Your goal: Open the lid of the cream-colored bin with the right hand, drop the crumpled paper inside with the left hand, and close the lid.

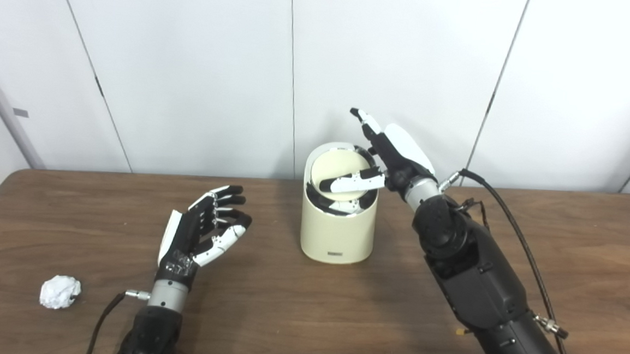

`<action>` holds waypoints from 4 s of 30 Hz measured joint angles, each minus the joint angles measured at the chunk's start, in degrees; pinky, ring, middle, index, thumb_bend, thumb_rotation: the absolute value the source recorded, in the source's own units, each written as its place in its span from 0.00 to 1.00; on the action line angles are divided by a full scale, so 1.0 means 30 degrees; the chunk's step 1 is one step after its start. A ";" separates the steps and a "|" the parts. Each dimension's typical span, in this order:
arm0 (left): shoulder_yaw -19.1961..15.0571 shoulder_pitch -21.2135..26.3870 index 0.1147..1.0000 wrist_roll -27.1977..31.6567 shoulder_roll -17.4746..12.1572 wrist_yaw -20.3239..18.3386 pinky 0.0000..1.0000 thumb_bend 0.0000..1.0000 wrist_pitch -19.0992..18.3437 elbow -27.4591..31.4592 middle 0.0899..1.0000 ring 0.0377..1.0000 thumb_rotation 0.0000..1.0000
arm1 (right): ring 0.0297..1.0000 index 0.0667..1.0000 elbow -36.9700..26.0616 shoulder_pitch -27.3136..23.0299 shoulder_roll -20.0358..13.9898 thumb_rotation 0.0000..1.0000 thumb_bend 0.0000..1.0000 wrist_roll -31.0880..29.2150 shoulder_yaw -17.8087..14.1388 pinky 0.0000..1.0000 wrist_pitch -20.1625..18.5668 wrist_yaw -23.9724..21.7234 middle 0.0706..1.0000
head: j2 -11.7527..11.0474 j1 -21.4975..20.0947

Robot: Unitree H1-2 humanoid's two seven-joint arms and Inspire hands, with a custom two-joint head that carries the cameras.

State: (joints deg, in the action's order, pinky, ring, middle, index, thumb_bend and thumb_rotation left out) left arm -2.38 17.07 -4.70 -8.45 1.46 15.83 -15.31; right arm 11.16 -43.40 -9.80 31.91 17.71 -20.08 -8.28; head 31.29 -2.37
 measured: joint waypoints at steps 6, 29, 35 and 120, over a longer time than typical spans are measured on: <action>-0.0102 -0.0001 0.75 0.0080 -0.0009 -0.0004 0.53 0.61 0.0000 0.0023 0.71 0.65 0.37 | 0.97 1.00 -0.0614 0.0004 -0.0499 0.41 1.00 0.0195 0.0107 0.81 -0.0122 -0.0769 1.00 | 0.0087 -0.0058; -0.0147 -0.0001 0.75 0.0040 -0.0060 -0.0002 0.53 0.62 0.0003 0.0028 0.71 0.65 0.38 | 0.95 1.00 -0.0529 0.0017 -0.0896 0.40 0.99 0.0445 -0.0041 0.76 -0.0269 -0.1350 1.00 | 0.0234 0.0000; -0.0159 0.0000 0.75 0.0036 -0.0068 0.0002 0.53 0.63 -0.0007 0.0160 0.71 0.65 0.38 | 0.94 1.00 -0.0195 0.0014 -0.0751 0.39 0.99 0.0422 -0.0103 0.75 -0.0232 -0.0819 1.00 | 0.0322 0.0117; -0.0261 -0.0263 0.74 0.0114 -0.0290 -0.0050 0.52 0.63 -0.0409 0.1108 0.70 0.63 0.39 | 0.80 0.85 -0.2370 0.6792 0.1092 0.55 0.64 -0.8753 -0.7151 0.73 0.4558 0.2323 0.85 | 0.0908 0.0088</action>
State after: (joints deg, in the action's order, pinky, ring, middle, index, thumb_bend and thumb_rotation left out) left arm -3.16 16.28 -4.36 -9.32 1.31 14.61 -11.98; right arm 4.06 -23.02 -6.52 5.65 -3.75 -6.41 -1.31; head 34.01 -2.11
